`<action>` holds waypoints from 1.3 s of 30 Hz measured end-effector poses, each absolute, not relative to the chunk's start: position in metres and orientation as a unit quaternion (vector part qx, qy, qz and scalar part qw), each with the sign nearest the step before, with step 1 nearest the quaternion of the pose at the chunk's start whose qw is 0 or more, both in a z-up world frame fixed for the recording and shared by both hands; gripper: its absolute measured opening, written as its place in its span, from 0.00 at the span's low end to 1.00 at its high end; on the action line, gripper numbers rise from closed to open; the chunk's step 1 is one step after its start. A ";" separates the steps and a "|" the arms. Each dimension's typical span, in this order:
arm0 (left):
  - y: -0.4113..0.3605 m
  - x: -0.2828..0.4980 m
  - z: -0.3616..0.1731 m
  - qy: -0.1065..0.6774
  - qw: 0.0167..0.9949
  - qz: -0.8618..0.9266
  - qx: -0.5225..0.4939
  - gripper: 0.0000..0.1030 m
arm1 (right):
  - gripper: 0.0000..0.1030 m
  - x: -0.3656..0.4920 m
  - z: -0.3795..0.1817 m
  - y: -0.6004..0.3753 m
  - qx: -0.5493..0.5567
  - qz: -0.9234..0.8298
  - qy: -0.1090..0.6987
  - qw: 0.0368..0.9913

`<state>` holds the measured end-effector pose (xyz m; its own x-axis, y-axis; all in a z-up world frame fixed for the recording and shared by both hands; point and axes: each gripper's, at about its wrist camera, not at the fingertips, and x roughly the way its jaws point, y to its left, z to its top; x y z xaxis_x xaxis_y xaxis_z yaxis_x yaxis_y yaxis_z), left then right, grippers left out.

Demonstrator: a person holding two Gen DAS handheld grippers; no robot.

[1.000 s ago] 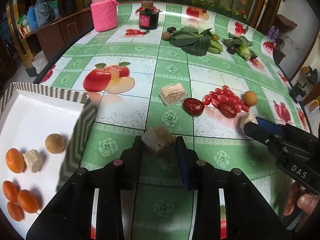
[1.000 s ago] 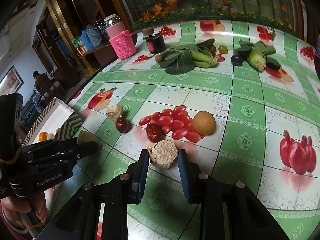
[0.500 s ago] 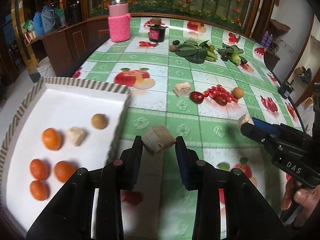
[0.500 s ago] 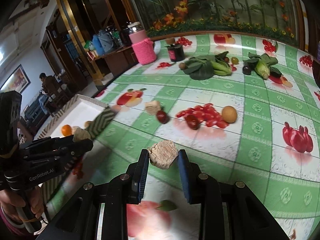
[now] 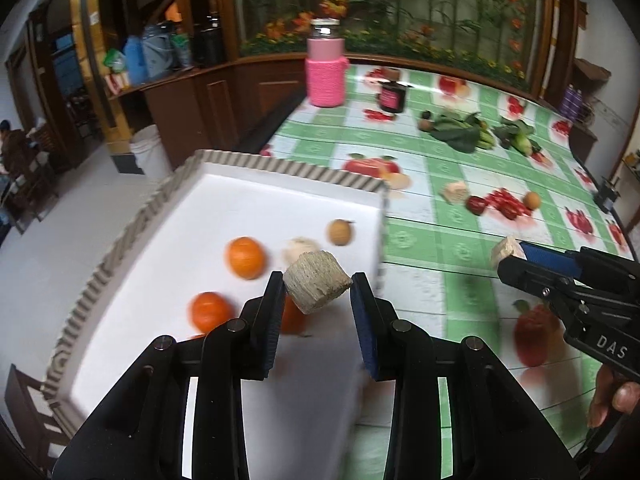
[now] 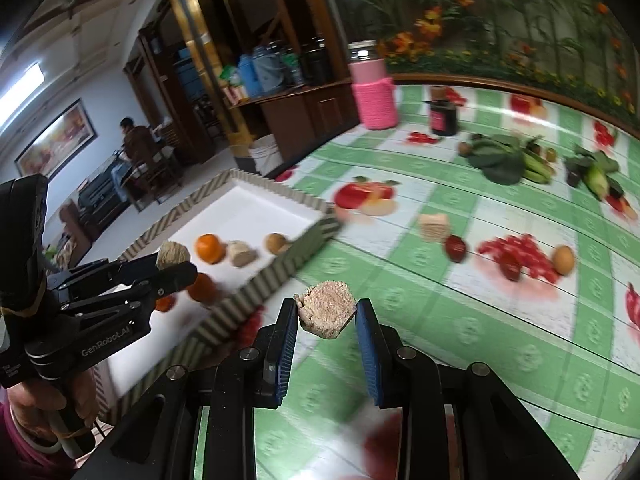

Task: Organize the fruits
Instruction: 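Carry both beige cubes over the white tray and open both tools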

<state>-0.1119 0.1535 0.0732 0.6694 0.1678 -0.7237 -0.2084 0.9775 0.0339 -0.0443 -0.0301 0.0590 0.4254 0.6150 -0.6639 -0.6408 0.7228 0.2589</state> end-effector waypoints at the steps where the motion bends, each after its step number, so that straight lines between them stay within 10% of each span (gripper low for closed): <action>1: 0.158 -0.114 0.073 0.393 0.913 0.107 -0.028 0.32 | 0.28 -0.046 0.059 -0.025 -0.020 0.376 0.386 0.842; 39: 0.277 -0.158 0.061 0.408 0.885 0.203 -0.099 0.32 | 0.28 -0.081 0.059 0.101 -0.101 0.484 0.384 0.780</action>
